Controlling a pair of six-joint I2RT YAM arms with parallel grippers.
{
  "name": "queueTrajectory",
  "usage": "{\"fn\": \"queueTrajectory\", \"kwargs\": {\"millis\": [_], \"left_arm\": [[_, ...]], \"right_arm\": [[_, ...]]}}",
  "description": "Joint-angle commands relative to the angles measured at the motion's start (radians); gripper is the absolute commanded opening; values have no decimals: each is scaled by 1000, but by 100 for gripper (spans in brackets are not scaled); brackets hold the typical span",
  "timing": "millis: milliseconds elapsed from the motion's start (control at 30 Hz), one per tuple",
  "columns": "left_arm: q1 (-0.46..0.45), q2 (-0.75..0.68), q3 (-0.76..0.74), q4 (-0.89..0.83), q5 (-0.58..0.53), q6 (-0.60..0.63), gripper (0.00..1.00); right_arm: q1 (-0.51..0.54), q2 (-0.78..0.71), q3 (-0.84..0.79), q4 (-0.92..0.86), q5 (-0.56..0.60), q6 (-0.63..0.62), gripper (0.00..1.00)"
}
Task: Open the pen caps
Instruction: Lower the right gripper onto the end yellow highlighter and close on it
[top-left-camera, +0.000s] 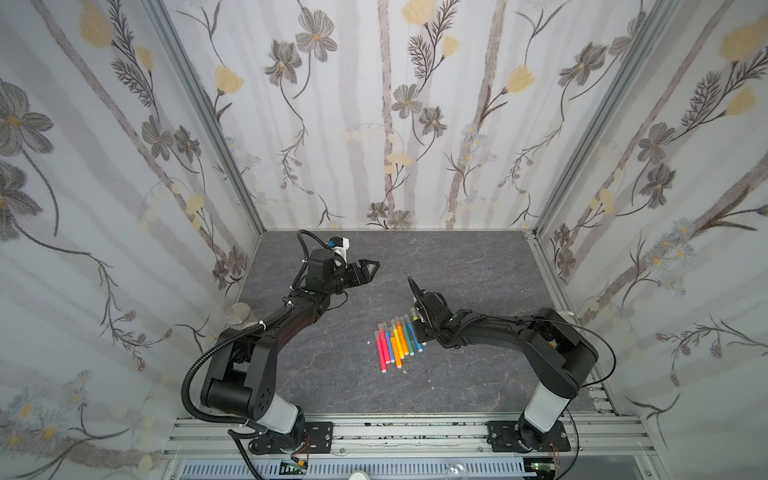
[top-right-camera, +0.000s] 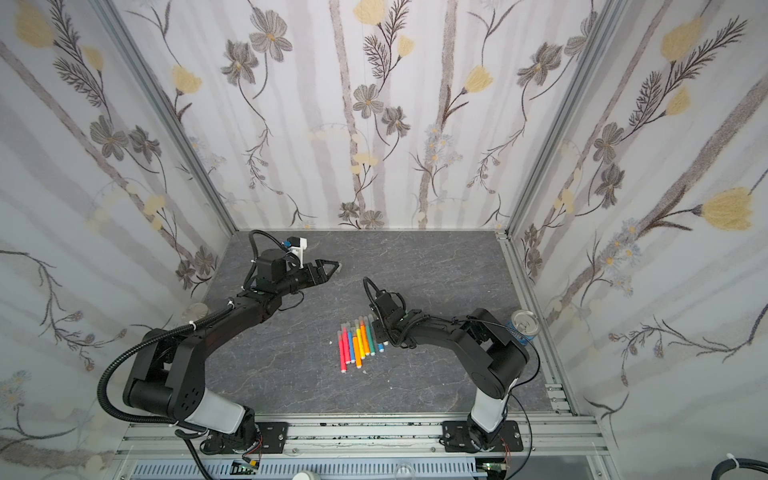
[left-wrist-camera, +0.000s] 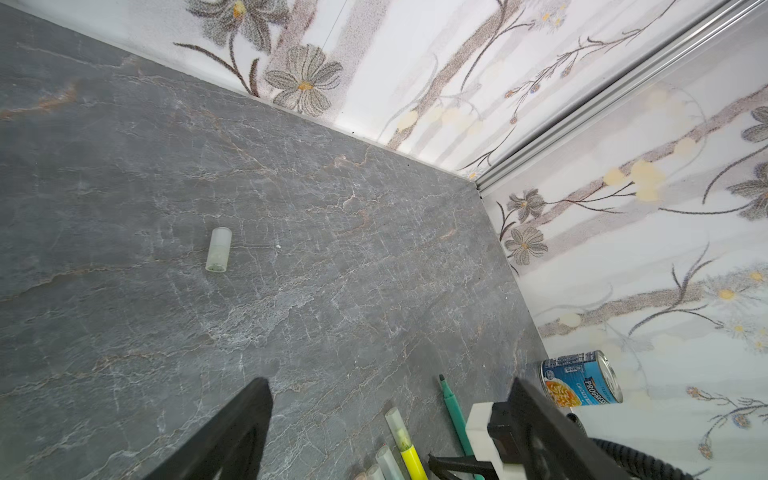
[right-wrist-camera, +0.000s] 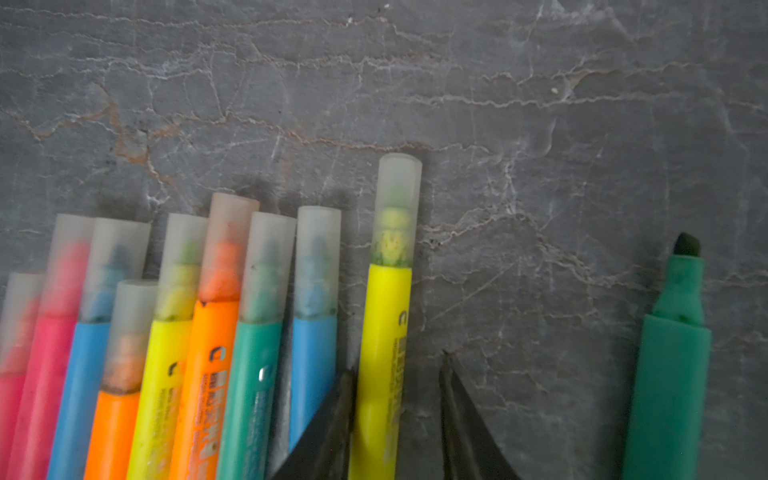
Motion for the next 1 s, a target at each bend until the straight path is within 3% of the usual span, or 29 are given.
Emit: {"fn": "queueTrajectory", "kwargs": {"millis": [0,267,567,967], "left_arm": [[2,5,3,1,12,11,89],[-6,30,27,-56,11,17,87],[-57,48,45,-125,5,55,86],[-196,130,133,-201,2,69,83]], "right_arm": [[11,11,-14,-31,6,4,33],[24,-4,-59,-28,-29,6,15],[2,-78,-69,-18,-72,-12,3],[-84,-329,-83,-15,-71,-23,0]]}}
